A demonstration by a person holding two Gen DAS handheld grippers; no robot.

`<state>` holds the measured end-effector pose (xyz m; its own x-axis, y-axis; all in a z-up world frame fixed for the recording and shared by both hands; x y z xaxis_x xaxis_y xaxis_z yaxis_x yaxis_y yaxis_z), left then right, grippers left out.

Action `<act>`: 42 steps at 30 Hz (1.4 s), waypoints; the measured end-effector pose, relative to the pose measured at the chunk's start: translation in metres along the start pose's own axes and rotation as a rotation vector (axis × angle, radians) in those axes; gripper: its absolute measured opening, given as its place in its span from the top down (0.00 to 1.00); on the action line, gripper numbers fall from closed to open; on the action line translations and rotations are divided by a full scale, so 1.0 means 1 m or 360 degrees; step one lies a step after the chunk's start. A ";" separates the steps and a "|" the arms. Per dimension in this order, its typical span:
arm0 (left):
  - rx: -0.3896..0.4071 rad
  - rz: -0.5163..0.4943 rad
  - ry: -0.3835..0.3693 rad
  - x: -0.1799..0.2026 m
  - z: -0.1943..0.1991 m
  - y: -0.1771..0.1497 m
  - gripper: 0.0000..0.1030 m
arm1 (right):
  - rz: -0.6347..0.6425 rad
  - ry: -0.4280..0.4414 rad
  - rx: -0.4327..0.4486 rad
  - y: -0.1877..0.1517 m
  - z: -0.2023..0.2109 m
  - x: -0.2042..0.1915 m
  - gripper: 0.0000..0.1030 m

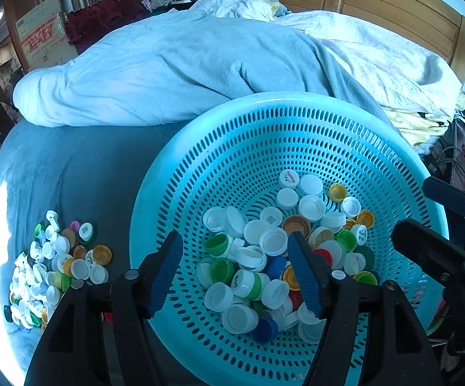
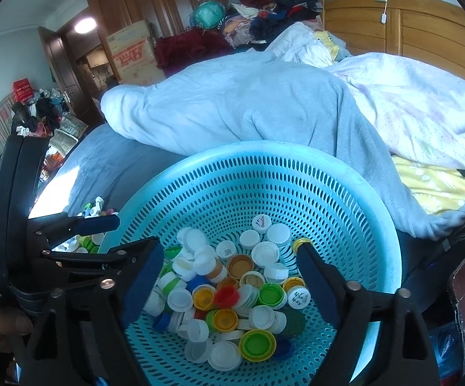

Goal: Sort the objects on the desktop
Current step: 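Move both open tools back over the cap pile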

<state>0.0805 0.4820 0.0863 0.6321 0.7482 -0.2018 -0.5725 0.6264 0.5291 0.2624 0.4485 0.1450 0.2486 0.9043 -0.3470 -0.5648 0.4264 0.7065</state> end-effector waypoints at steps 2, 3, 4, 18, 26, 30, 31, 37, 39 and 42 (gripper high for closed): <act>0.0008 0.0017 0.0010 -0.005 0.001 -0.002 0.40 | 0.0017 0.0000 0.0018 0.002 0.001 -0.006 0.08; 0.0016 0.0033 0.0020 -0.010 0.003 -0.004 0.40 | 0.0029 0.0002 0.0021 0.002 0.001 -0.010 0.08; 0.0027 0.0052 0.0030 -0.015 0.005 -0.005 0.40 | 0.0052 0.0001 0.0024 0.003 0.001 -0.016 0.08; 0.0188 0.0289 0.0347 -0.137 0.041 -0.073 0.32 | 0.0252 0.0253 -0.0008 -0.012 -0.022 -0.127 0.00; 0.0062 0.0703 0.0660 -0.266 0.025 -0.180 0.32 | 0.0519 0.0508 -0.0211 -0.065 -0.065 -0.224 0.00; -0.0065 0.0851 0.0776 -0.314 -0.004 -0.234 0.32 | 0.0577 0.0565 -0.0355 -0.101 -0.103 -0.250 0.00; -0.0110 0.0888 0.0800 -0.327 -0.014 -0.248 0.32 | 0.0583 0.0577 -0.0413 -0.111 -0.116 -0.256 0.00; -0.0215 0.1013 0.0839 -0.366 -0.048 -0.291 0.32 | 0.0555 0.0568 -0.0603 -0.153 -0.197 -0.273 0.00; -0.0230 0.1035 0.0829 -0.375 -0.057 -0.298 0.32 | 0.0529 0.0528 -0.0579 -0.150 -0.213 -0.275 0.00; -0.0214 0.1088 0.0841 -0.382 -0.066 -0.305 0.21 | 0.0564 0.0435 -0.0500 -0.145 -0.235 -0.276 0.00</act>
<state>-0.0212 0.0199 -0.0524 -0.1781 0.9521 -0.2487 -0.8154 -0.0014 0.5789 0.0906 0.1323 -0.0065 -0.1896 0.9355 -0.2980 -0.7950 0.0318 0.6057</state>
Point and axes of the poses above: each gripper's, at about its wrist camera, not at the fingertips, and z roughly against the way its jaws point, x to its right, y to its top, the point moved 7 cm from there along -z, roughly the way its jaws point, and after that the axes turned 11 degrees about y, right-handed, at the moved point
